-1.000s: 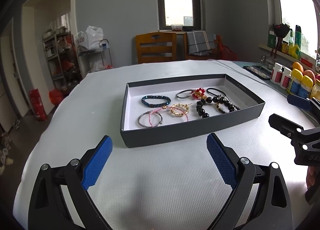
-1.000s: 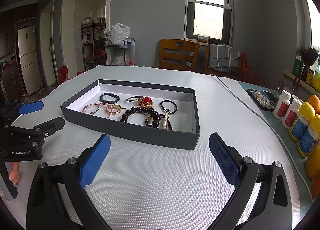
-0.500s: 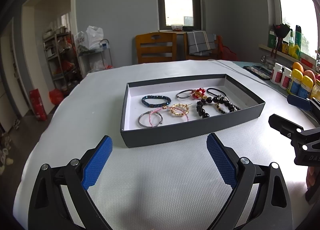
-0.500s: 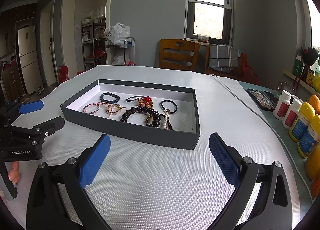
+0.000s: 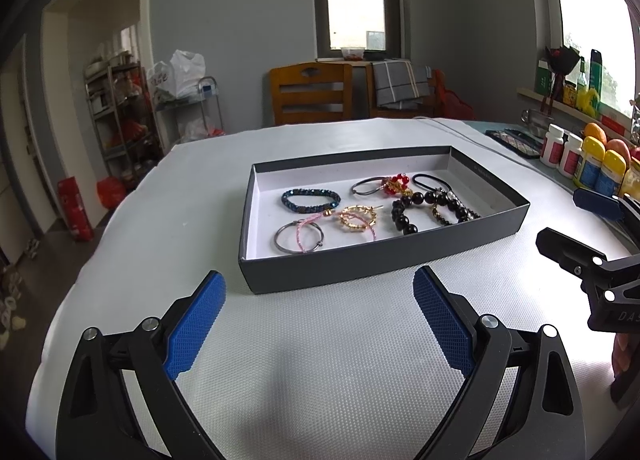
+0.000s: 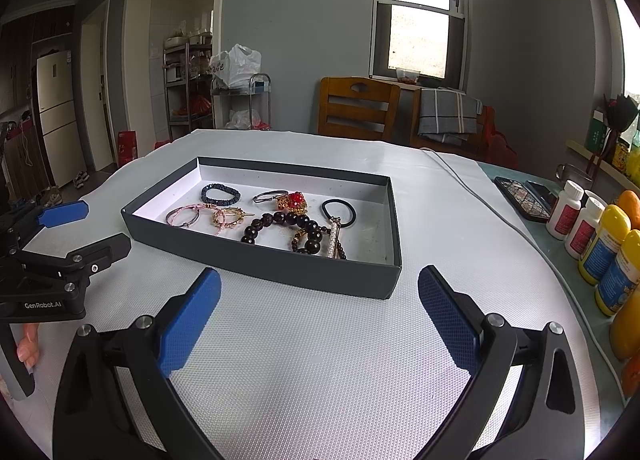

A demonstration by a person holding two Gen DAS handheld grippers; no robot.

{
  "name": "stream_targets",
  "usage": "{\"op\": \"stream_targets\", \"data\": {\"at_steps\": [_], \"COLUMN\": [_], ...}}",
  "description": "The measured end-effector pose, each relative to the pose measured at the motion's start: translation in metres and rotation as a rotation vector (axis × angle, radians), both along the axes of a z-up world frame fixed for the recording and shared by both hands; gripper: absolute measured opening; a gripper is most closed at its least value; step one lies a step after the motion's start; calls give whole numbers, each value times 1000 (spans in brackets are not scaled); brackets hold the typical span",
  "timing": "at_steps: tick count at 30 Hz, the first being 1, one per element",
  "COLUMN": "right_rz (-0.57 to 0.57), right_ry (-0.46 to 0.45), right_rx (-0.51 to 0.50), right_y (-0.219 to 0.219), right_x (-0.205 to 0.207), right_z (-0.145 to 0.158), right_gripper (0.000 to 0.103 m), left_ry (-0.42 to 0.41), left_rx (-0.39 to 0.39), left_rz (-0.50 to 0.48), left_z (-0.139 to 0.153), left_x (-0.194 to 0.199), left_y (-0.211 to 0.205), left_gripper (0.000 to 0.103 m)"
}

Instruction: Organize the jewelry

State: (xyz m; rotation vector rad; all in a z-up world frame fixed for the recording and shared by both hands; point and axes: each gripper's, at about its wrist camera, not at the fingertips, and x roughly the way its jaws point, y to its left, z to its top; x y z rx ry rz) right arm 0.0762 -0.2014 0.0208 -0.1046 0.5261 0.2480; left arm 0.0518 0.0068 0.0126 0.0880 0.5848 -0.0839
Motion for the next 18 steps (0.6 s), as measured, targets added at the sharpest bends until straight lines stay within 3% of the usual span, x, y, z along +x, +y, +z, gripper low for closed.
{"op": "stream_targets", "data": {"at_steps": [18], "right_rz": [-16], "right_ry": [40], "right_rx": [14], "right_y": [-3], "right_x": [7], "right_z": [-6], "right_gripper": [97], "left_ry": [40], "left_rx": [-25], "left_rz": [28], "left_z": [-2], "left_x": [5], "left_y": [12], "left_gripper": [97]}}
